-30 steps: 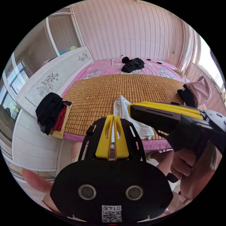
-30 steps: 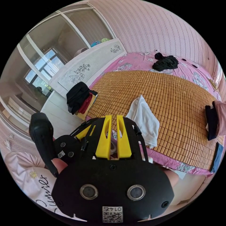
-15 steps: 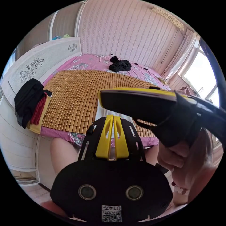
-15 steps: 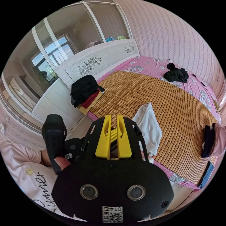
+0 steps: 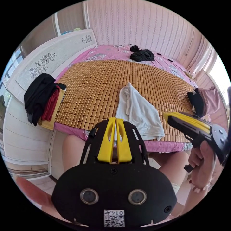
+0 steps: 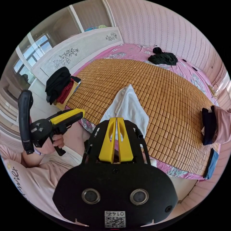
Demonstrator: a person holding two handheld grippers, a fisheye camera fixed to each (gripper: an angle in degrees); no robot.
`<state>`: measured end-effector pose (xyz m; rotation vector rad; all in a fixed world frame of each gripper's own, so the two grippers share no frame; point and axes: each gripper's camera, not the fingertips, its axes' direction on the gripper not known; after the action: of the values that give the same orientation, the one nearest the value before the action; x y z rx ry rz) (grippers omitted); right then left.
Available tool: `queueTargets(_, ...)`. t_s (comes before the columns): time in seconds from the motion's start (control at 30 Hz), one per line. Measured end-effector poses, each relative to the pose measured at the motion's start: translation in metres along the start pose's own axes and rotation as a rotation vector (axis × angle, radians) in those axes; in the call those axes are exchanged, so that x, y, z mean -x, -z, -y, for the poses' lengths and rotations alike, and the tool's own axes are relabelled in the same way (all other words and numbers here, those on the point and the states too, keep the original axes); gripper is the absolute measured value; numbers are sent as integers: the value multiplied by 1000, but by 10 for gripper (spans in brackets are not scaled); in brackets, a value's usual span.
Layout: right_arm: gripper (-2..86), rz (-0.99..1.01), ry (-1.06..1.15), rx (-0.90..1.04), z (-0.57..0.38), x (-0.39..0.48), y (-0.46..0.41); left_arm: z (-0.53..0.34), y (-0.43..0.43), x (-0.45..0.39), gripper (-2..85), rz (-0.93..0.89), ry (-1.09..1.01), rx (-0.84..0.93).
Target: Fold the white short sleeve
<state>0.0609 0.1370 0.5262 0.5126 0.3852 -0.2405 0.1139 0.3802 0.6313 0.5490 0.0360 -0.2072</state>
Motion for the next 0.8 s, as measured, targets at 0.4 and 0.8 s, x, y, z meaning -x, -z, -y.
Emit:
queueTargets(0.4, 61, -87, 173, 197, 38, 7, -102, 60, -32, 49, -8, 70, 121, 127)
queueTargets(0.8, 89, -98, 178, 332, 68, -8, -156, 89, -46, 98, -8, 51, 115, 111)
